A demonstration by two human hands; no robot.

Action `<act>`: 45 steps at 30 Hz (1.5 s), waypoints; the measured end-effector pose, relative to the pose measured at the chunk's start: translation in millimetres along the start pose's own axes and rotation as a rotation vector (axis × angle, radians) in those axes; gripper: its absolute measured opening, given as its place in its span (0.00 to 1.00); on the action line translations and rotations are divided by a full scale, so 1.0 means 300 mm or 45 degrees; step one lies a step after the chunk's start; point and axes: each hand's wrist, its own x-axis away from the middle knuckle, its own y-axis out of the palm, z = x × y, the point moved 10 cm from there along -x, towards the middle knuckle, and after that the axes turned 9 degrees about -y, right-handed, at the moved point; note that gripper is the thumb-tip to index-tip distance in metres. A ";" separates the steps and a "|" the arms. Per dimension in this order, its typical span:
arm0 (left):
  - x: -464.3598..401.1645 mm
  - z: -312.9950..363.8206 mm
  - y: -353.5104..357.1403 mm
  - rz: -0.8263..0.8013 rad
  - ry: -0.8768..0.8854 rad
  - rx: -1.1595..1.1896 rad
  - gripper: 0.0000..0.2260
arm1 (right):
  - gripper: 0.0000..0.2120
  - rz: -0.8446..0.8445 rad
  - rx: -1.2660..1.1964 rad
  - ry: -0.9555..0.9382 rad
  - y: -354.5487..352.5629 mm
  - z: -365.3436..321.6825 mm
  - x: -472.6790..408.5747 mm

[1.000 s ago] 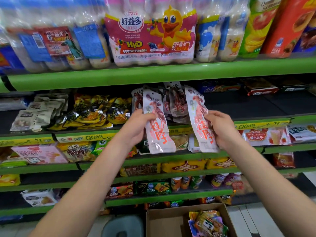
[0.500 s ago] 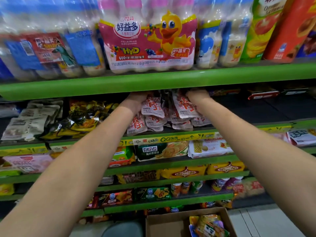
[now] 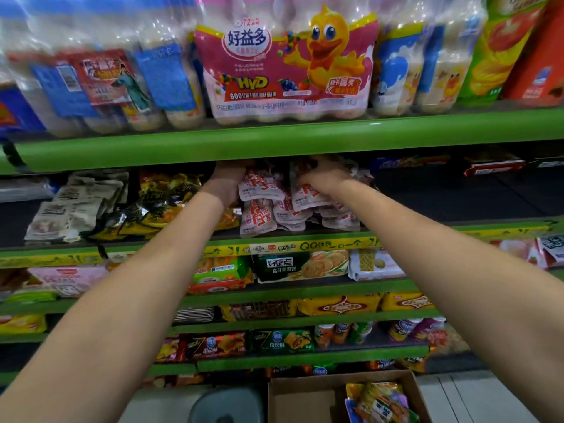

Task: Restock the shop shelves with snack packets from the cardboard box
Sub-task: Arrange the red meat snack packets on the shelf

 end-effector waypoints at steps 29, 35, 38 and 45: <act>0.056 -0.057 0.141 0.006 0.427 -0.975 0.23 | 0.34 -0.107 0.396 -0.085 0.086 0.033 0.084; 0.068 -0.064 0.130 0.048 0.387 -1.105 0.25 | 0.31 0.015 0.612 -0.141 0.026 0.052 0.108; 0.144 -0.034 0.182 0.099 0.499 -1.107 0.24 | 0.30 -0.023 0.592 -0.106 0.034 0.061 0.154; 0.435 -0.013 0.324 0.024 0.791 -0.948 0.18 | 0.26 0.415 0.522 -0.317 -0.089 -0.003 0.391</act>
